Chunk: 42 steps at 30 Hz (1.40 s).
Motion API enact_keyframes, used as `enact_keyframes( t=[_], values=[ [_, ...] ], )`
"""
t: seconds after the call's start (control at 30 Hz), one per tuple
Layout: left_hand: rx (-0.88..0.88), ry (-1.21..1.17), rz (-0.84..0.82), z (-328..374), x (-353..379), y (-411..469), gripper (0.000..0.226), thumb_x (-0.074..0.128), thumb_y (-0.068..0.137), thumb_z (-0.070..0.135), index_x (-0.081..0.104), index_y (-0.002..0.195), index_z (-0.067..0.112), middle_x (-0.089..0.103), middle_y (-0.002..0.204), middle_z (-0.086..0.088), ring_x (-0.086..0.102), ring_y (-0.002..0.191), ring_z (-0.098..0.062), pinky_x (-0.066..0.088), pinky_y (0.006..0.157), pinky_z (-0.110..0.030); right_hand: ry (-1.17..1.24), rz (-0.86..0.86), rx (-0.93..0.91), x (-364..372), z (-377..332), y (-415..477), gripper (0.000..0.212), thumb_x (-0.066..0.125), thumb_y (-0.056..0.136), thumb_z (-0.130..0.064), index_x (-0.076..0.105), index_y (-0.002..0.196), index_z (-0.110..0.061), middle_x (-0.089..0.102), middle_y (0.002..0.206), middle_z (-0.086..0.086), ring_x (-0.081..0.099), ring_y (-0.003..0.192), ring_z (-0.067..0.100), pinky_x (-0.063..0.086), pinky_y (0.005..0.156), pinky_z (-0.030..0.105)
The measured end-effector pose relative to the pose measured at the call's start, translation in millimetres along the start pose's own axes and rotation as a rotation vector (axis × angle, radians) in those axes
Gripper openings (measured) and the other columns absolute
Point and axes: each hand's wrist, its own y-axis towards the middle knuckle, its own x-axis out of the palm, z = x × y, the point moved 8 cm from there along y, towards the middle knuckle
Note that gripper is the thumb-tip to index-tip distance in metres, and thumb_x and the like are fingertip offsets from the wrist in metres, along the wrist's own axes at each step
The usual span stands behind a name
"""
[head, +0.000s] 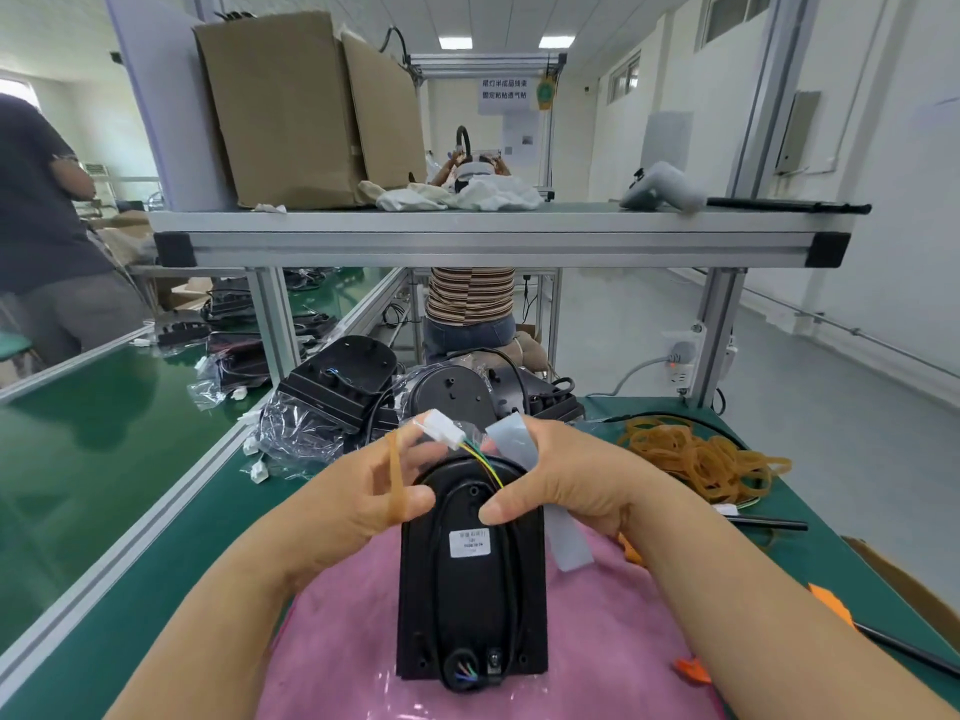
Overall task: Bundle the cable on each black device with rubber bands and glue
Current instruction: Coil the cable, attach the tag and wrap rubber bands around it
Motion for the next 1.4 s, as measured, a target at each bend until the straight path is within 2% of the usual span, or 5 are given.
enact_keyframes(
  t=[0.23, 0.73, 1.03, 1.2, 1.4],
  values=[
    [-0.035, 0.194, 0.126, -9.3, 0.4, -0.3, 0.087, 0.08, 0.059, 0.035, 0.038, 0.132, 0.059, 0.049, 0.128, 0.045, 0.043, 0.122, 0.022, 0.033, 0.1, -0.009, -0.302, 0.086, 0.01, -2.5, -2.4, -4.0, 0.079, 0.093, 0.035, -0.031, 0.059, 0.106, -0.025, 0.071, 0.107, -0.004, 0.067, 0.104, 0.02, 0.054, 0.094, 0.048],
    [-0.076, 0.298, 0.195, -1.1, -3.9, 2.8, 0.094, 0.083, 0.053, 0.046, 0.039, 0.135, 0.062, 0.06, 0.123, 0.036, 0.051, 0.12, 0.014, 0.038, 0.109, -0.031, -0.239, 0.03, 0.015, -1.5, -1.4, -5.8, 0.077, 0.092, 0.042, -0.028, 0.058, 0.111, -0.025, 0.071, 0.108, -0.008, 0.066, 0.106, 0.01, 0.053, 0.095, 0.036],
    [-0.095, 0.358, 0.2, 0.7, -6.5, 1.2, 0.09, 0.083, 0.053, 0.051, 0.037, 0.126, 0.074, 0.062, 0.127, 0.021, 0.055, 0.12, 0.002, 0.041, 0.11, -0.033, -0.662, 0.403, 0.238, -78.4, -4.8, -38.2, 0.089, 0.065, 0.059, -0.082, 0.067, 0.101, -0.004, 0.069, 0.086, 0.011, 0.052, 0.074, 0.015, 0.04, 0.066, 0.031],
    [-0.095, 0.382, 0.171, -0.2, -6.6, 2.3, 0.08, 0.082, 0.053, 0.055, 0.042, 0.12, 0.074, 0.059, 0.128, 0.018, 0.056, 0.122, -0.016, 0.043, 0.107, -0.035, -0.607, 0.596, -0.166, -50.2, -58.8, -37.9, 0.019, 0.068, 0.085, -0.046, 0.069, 0.085, -0.027, 0.069, 0.08, -0.014, 0.061, 0.075, -0.001, 0.044, 0.065, 0.019],
    [-0.11, 0.411, 0.208, 1.5, -10.2, 1.0, 0.057, 0.083, 0.055, 0.053, 0.062, 0.108, 0.048, 0.071, 0.106, 0.008, 0.066, 0.102, -0.01, 0.051, 0.097, -0.044, -0.643, 0.449, -0.427, 34.2, -92.5, -33.0, 0.008, 0.072, 0.081, -0.033, 0.067, 0.08, -0.027, 0.062, 0.077, -0.011, 0.057, 0.071, 0.004, 0.047, 0.064, 0.018]
  ],
)
